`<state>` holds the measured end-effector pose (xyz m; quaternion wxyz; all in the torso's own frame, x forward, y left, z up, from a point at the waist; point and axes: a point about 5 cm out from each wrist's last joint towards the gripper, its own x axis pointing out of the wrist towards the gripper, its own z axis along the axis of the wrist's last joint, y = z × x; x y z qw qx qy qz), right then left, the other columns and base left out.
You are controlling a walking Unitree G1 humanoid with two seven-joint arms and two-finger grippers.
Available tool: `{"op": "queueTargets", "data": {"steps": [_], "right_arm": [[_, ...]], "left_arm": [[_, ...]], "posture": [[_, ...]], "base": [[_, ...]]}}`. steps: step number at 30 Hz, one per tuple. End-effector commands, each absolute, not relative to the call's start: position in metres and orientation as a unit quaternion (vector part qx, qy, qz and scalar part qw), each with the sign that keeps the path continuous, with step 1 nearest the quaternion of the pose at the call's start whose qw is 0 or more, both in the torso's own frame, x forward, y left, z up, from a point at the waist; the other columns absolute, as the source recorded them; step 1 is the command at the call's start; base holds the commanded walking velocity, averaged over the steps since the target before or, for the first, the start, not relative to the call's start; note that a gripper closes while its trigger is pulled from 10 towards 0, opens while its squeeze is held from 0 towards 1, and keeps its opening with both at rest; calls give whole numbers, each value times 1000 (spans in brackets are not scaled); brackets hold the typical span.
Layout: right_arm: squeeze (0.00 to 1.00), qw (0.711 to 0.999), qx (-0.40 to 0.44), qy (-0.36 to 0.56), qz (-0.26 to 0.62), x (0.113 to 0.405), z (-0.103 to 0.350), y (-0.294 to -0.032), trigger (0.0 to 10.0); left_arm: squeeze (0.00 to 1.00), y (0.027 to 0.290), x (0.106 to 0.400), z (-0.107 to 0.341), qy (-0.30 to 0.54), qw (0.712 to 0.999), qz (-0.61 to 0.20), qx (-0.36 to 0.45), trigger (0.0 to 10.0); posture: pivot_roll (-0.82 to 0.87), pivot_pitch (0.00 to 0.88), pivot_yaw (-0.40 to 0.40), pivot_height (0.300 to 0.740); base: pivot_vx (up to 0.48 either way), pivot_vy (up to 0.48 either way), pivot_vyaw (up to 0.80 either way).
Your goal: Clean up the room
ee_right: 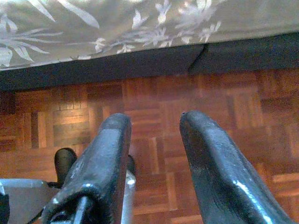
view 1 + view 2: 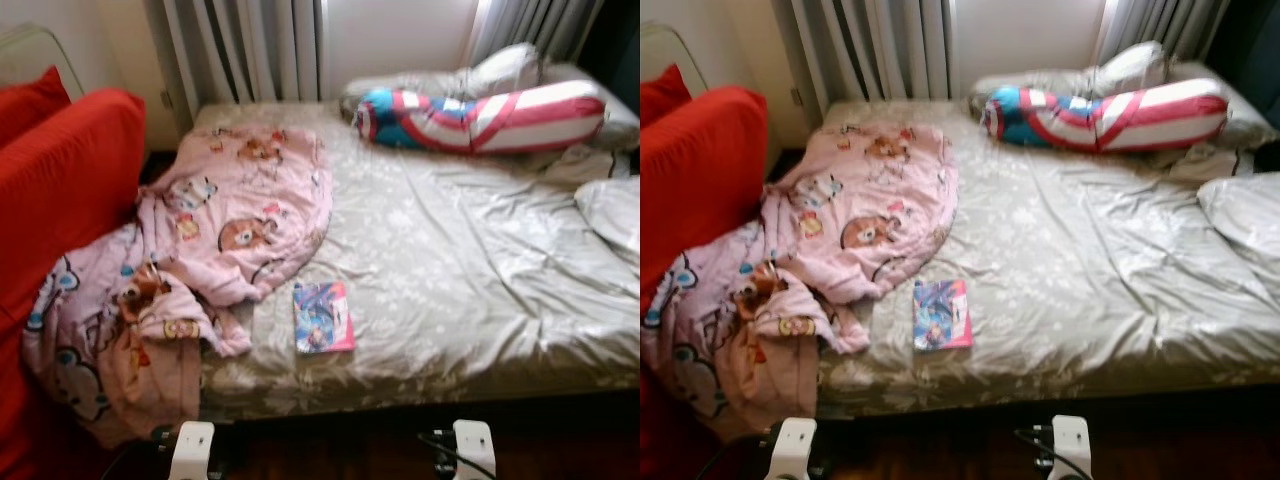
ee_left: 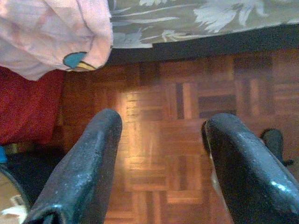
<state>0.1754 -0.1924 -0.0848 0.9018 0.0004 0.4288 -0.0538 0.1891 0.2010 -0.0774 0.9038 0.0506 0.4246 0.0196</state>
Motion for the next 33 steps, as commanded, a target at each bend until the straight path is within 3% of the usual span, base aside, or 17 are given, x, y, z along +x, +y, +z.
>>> {"op": "queueTargets", "data": {"steps": [1, 16, 33], "right_arm": [[0, 897, 3, 440, -55, 170, -88, -192, 10000], [0, 896, 4, 442, -53, 168, -89, -190, 10000], [0, 896, 6, 440, -53, 172, -87, -190, 10000]], "left_arm": [[0, 202, 185, -80, 434, 899, 20, 53, 10000], [0, 203, 184, -80, 436, 898, 19, 54, 10000], [0, 200, 187, -79, 425, 904, 16, 39, 10000]], "posture": [[-42, 11, 23, 740], [-41, 25, 25, 740], [-39, 33, 23, 740]], "base": [[0, 307, 0], [0, 306, 0], [0, 0, 0]]}}
